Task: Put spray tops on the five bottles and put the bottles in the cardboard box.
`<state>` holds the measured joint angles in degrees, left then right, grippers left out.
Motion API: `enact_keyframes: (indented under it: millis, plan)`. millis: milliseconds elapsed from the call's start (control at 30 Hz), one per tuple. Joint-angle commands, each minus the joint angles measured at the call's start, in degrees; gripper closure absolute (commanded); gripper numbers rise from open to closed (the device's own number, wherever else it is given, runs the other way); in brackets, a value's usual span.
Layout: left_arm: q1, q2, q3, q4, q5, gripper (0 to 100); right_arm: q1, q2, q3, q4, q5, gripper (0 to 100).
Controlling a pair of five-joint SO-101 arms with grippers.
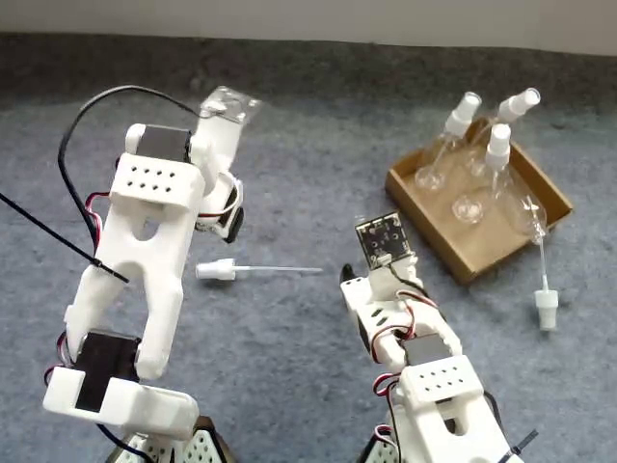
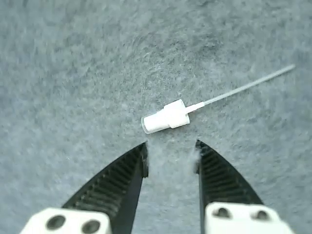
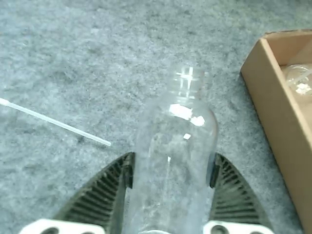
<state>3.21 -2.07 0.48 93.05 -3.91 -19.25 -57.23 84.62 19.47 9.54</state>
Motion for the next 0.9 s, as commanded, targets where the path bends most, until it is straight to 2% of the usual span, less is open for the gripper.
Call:
enact_keyframes:
  millis: [0,167,300,367,700,867]
  plan:
    - [0.8,-0.3,-1.5,0.5,15.0,87,-0.5,-0.9,0.0,-0.8,-0.2,85.3]
    - [0.5,0.2,4.1,0.2,25.0,87,-0.5,-0.9,0.0,-0.8,-0.2,85.3]
    - [0.5,0.3,10.0,-0.2,39.6,87,-0.6,-0.9,0.0,-0.8,-0.2,85.3]
    - [-0.1,0.3,12.3,-3.3,45.3,87,-0.6,-0.9,0.0,-0.8,-0.2,85.3]
    - [-0.7,0.4,22.6,-20.3,59.3,87,-0.7,-0.9,0.0,-0.8,-0.2,85.3]
    - [-0.7,0.4,26.1,-28.0,60.7,87,-0.7,-0.9,0.0,-0.8,-0.2,85.3]
